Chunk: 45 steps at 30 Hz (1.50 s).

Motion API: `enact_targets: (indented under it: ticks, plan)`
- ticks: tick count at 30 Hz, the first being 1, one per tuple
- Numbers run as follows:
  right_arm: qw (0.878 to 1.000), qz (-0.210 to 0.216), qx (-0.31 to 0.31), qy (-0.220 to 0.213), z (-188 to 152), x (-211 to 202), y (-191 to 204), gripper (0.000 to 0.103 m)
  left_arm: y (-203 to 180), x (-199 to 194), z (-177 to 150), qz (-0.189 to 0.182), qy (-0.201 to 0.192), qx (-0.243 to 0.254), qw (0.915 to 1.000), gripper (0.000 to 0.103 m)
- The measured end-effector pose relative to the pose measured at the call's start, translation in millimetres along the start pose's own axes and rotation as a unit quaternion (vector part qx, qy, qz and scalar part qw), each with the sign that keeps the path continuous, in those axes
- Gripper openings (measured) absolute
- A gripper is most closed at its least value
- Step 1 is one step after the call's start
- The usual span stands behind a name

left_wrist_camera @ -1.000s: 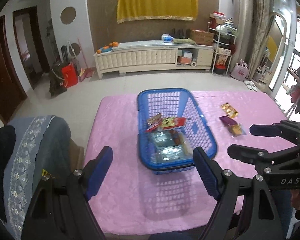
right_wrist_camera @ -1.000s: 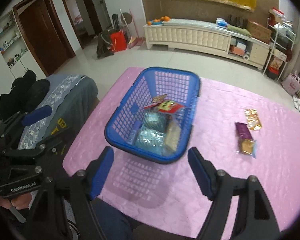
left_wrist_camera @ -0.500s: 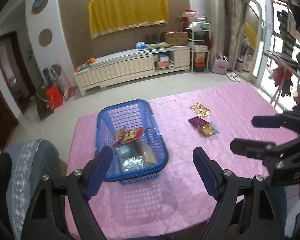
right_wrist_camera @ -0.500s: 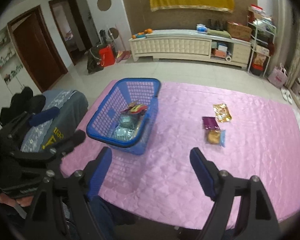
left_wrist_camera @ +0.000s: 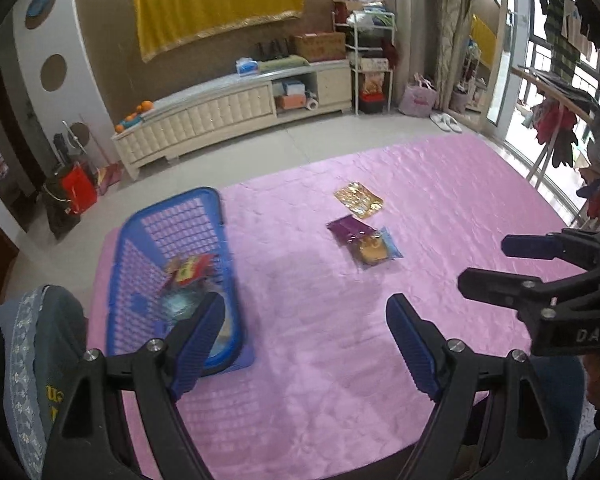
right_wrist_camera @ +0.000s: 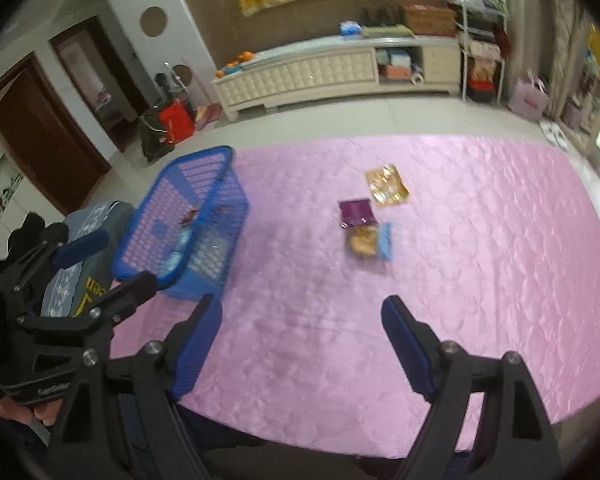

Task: Organize snacks
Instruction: 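Withdraw both tools from the basket toward the remaining snacks, then grasp the purple bun packet with the right tool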

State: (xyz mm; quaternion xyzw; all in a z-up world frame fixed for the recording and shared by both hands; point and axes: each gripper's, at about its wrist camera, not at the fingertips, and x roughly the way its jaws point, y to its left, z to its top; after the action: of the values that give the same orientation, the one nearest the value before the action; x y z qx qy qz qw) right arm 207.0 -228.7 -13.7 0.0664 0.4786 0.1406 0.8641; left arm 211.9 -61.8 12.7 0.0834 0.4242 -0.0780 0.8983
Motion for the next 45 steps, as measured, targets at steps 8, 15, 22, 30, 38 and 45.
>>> enact_targets:
  ticks: [8, 15, 22, 30, 38, 45]
  plan:
    - [1.000, -0.016, 0.019, 0.003, 10.9, 30.4, -45.4, 0.085, -28.8, 57.5, 23.0, -0.014, 0.034, -0.005, 0.9993, 0.081]
    - [0.999, -0.037, 0.014, 0.001, 27.1, 66.8, -79.4, 0.085, -39.8, 105.0, 42.8, -0.006, 0.056, 0.016, 0.9983, 0.081]
    - [0.997, -0.071, 0.014, -0.007, 34.3, 105.2, -102.2, 0.085, -37.8, 156.8, 55.3, 0.000, 0.080, 0.007, 0.9967, 0.081]
    - [0.992, -0.127, -0.013, 0.000, 35.8, 129.1, -132.2, 0.085, -39.3, 216.3, 57.6, -0.033, 0.135, -0.035, 0.9897, 0.081]
    - [0.991, -0.129, 0.037, -0.002, 33.1, 122.3, -173.1, 0.085, -69.6, 258.6, 58.8, -0.042, 0.161, -0.017, 0.9859, 0.081]
    - [0.990, -0.138, 0.040, -0.009, 37.8, 122.8, -179.2, 0.085, -91.6, 276.3, 59.5, -0.058, 0.181, -0.003, 0.9818, 0.081]
